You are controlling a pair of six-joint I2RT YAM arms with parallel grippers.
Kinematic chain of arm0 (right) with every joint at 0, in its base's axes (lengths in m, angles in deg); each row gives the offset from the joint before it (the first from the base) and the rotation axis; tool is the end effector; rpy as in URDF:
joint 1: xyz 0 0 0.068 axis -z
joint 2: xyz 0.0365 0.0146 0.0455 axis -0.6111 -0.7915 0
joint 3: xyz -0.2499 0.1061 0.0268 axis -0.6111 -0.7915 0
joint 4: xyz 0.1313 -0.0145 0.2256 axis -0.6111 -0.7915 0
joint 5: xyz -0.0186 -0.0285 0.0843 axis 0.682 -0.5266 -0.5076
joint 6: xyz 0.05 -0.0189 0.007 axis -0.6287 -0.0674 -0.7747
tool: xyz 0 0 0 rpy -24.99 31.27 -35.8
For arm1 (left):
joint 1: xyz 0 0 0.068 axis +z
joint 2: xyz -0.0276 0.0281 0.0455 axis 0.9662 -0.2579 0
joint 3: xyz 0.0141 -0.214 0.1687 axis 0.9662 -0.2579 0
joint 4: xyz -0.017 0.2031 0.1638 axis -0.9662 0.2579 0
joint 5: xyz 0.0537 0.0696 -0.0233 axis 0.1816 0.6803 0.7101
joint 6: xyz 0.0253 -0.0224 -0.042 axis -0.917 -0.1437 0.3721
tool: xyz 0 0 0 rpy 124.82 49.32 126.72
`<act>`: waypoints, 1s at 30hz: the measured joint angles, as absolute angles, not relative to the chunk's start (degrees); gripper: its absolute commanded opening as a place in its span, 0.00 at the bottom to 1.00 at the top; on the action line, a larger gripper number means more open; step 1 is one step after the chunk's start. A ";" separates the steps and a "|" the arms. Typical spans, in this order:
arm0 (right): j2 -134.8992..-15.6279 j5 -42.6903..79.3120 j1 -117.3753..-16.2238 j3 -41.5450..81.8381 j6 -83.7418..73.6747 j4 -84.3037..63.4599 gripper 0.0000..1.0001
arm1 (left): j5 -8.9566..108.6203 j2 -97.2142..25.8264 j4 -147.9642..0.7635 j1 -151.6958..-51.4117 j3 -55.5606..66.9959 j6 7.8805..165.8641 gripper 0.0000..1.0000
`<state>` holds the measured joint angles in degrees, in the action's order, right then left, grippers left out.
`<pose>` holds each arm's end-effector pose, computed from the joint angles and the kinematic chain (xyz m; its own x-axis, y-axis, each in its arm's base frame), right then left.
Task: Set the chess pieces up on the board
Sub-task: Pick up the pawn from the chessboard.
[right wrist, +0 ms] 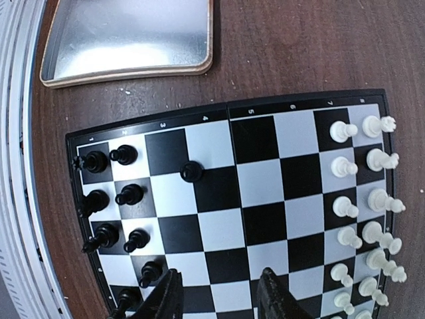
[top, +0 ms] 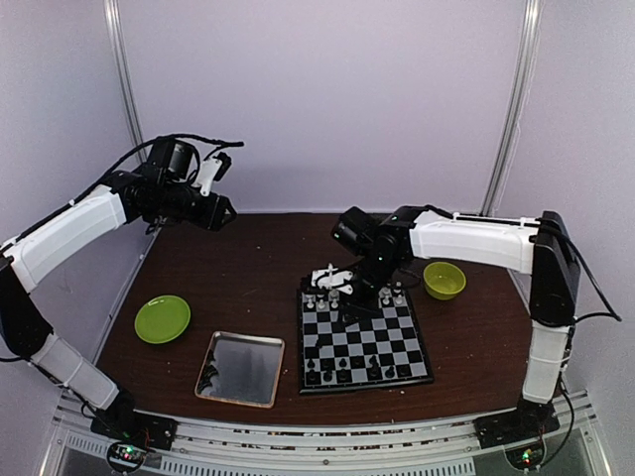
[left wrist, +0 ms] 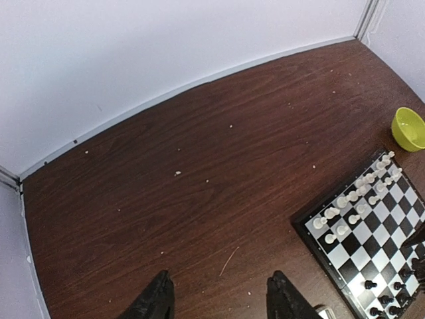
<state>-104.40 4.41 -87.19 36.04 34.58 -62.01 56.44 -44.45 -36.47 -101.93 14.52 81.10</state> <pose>0.2482 0.3109 0.2384 -0.0900 -0.8816 -0.4633 -0.9926 0.0413 0.1141 0.2915 -0.1489 0.3547 -0.5968 0.1891 -0.7798 0.4139 0.9051 -0.0972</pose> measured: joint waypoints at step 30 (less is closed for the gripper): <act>-120.00 6.44 -93.20 48.21 31.39 -64.04 0.19 | 51.44 -43.27 -36.97 -102.39 15.33 81.16 0.49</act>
<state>-120.00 6.44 -93.20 48.21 31.39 -64.04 51.44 -43.27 -36.97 -102.39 15.33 81.16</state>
